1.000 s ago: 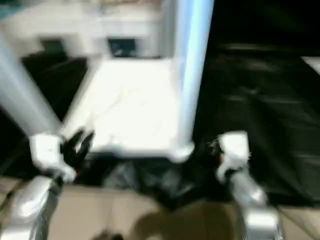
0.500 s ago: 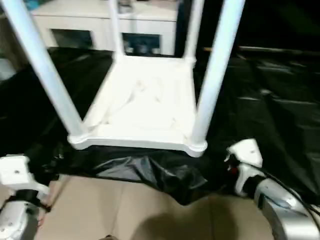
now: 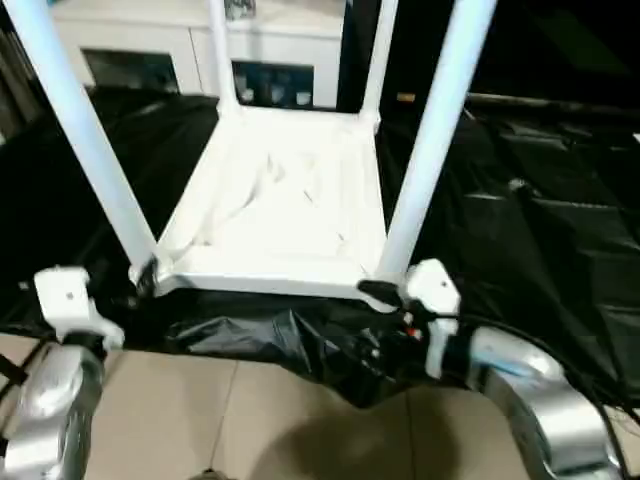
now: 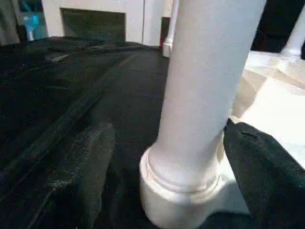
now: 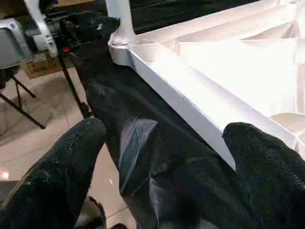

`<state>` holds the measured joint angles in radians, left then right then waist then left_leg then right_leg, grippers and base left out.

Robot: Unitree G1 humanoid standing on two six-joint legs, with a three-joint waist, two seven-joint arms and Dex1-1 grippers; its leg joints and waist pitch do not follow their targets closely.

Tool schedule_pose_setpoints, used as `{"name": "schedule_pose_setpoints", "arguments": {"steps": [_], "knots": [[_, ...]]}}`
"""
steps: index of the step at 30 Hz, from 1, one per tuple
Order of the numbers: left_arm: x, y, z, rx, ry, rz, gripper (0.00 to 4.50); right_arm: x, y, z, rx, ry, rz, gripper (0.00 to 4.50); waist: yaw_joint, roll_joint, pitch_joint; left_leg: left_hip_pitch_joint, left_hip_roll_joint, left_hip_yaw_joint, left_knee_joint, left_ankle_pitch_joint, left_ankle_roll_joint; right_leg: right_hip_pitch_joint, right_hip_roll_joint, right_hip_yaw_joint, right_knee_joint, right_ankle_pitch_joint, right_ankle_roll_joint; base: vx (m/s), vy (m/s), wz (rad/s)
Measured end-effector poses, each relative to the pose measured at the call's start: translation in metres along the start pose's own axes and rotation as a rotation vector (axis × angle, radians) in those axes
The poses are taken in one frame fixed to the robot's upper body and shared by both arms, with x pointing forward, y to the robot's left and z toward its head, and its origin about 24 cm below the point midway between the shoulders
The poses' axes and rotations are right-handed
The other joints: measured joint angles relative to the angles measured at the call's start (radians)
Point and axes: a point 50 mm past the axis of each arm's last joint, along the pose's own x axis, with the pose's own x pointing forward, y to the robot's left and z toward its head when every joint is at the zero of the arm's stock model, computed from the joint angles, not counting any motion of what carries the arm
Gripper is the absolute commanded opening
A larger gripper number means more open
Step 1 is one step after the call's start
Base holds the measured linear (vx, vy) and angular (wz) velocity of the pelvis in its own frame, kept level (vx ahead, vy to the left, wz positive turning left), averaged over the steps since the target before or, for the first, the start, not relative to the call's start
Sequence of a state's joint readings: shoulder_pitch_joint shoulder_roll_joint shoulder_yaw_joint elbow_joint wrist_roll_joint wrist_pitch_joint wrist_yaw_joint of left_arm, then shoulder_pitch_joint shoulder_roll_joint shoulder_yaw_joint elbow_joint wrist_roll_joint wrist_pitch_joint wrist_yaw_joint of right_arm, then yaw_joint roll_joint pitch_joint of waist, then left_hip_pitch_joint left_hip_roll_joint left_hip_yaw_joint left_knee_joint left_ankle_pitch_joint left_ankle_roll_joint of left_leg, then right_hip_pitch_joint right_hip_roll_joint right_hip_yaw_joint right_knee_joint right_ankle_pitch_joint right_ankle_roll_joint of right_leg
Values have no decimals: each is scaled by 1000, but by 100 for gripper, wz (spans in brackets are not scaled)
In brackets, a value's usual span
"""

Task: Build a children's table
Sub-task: Move to table

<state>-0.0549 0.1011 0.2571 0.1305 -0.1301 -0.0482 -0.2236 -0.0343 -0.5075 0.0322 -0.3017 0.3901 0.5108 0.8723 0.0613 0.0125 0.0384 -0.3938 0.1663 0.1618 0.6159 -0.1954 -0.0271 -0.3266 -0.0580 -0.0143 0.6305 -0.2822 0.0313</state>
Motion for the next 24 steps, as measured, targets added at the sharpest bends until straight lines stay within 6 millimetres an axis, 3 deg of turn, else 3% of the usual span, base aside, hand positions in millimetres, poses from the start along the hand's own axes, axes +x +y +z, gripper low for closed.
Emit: {"name": "schedule_pose_setpoints", "arguments": {"steps": [4, 7, 12, 13, 17, 18, 22, 24], "knots": [[9, -3, 11, -30, -46, -37, 444, 9, -5, 1, -15, 14, 15, 450, 2, -21, -1, -3, 1, 4, 0, 3, 5, -5, -1, 0, 1, 1, 1, 0, 0, 0], [21, -7, 17, -48, -73, -62, 444, 24, -15, 1, -30, 25, -11, 450, 1, -31, 1, -3, 3, 6, 0, 2, 2, -5, -1, 0, 1, 4, 0, 0, 0, 0], [32, -11, 26, -43, -86, -96, 404, 47, -11, 0, 28, -10, 53, 450, 3, -31, 2, -2, 3, 8, 0, 2, 2, -6, -2, 0, 1, 6, 0, 0, 0, 0], [32, -10, 26, -41, -85, -96, 379, 51, -10, 0, 44, -18, 72, 450, 3, -31, 2, -2, 3, 8, 0, 2, 2, -6, -2, 0, 1, 6, 0, 0, 0, 0], [32, -9, 24, -30, -60, -104, 367, 64, -11, -5, 83, -21, 112, 450, 5, -29, 3, -3, 3, 8, 0, 3, 1, -6, -2, 0, 1, 6, 0, 0, 0, 0], [32, -9, 24, -26, -55, -105, 342, 67, -11, -5, 87, -25, 120, 450, 6, -29, 3, -3, 3, 8, 0, 3, 0, -6, -2, 0, 1, 6, 0, 0, 0, 0], [33, -10, 21, -21, -28, -117, 320, 76, -10, -1, 59, -28, 144, 450, 16, -29, 3, -3, 4, 8, 0, 4, -1, -6, -1, -1, 1, 6, 0, 0, 0, 0], [33, -11, 20, -24, -13, -120, 288, 78, -9, 2, 47, -37, 150, 450, 23, -29, 3, -2, 4, 8, 0, 4, -1, -6, -1, -1, 1, 6, 0, 0, 0, 0]]}}
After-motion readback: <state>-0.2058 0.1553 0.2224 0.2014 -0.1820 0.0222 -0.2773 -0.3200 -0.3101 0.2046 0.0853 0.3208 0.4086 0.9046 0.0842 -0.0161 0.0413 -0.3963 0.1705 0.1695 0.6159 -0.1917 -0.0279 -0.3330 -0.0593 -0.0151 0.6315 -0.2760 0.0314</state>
